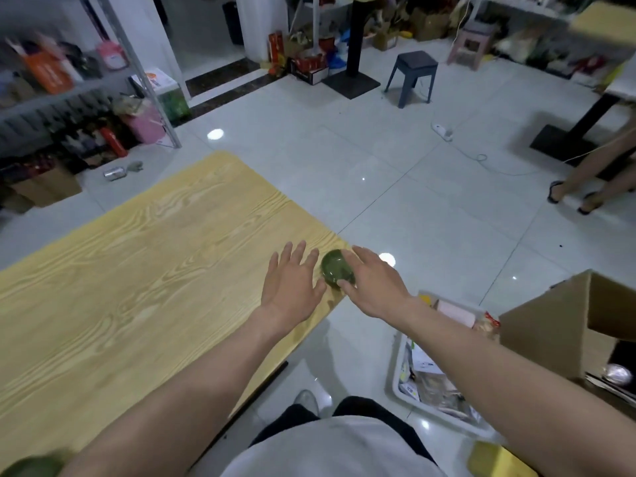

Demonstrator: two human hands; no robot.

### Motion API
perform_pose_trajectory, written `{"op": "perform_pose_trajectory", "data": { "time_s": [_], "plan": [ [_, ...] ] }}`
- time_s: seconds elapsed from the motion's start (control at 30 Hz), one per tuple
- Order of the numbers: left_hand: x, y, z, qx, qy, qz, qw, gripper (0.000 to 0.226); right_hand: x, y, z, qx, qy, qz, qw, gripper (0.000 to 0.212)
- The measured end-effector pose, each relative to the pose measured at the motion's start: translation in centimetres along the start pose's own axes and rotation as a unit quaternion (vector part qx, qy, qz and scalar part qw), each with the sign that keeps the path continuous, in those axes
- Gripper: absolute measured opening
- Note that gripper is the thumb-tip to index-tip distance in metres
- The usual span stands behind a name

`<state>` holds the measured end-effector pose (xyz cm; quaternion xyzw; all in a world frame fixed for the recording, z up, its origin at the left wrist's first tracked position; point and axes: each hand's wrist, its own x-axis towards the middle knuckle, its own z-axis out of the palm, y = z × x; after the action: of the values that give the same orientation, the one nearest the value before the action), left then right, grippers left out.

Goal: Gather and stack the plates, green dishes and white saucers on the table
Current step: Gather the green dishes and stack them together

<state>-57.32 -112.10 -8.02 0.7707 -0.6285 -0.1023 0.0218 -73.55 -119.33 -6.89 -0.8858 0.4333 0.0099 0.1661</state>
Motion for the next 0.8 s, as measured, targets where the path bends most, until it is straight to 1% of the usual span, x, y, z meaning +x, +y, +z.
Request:
{"op": "perform_pose_trajectory", "data": {
  "time_s": [0.13,0.2,0.37,0.43,0.57,0.63,0.73,0.8],
  "plan": [
    [1.2,0.1,1.0,-0.001,-0.021,-0.023,1.000,0.063,1.8,1.4,1.3,0.020,-0.022,0.011,1.000,0.052],
    [1.6,0.3,1.6,-0.007,-0.018,-0.044,0.999,0.062,2.8,2.3,2.1,0.026,-0.038,0.014,0.999,0.049],
    [1.8,0.7,3.1,-0.033,-0.004,-0.091,0.995,0.060,4.8,4.9,4.0,0.106,-0.073,0.075,0.989,0.047],
    [1.8,0.8,3.6,-0.041,-0.004,-0.112,0.993,0.058,5.4,5.8,4.7,0.119,-0.077,0.079,0.987,0.043],
    [1.5,1.1,4.5,-0.054,-0.013,-0.149,0.987,0.057,6.1,6.9,6.1,0.149,-0.056,0.067,0.985,0.034],
    [1.2,1.1,4.7,-0.051,-0.017,-0.161,0.986,0.058,6.6,6.8,6.6,0.176,-0.034,0.080,0.981,0.031],
    [0.8,0.9,4.6,-0.042,-0.007,-0.177,0.983,0.058,7.5,6.3,7.0,0.211,-0.025,0.104,0.972,0.030],
    [0.6,0.8,4.3,-0.039,0.005,-0.191,0.981,0.058,7.8,5.8,7.0,0.253,-0.020,0.129,0.959,0.028]
  ]
}}
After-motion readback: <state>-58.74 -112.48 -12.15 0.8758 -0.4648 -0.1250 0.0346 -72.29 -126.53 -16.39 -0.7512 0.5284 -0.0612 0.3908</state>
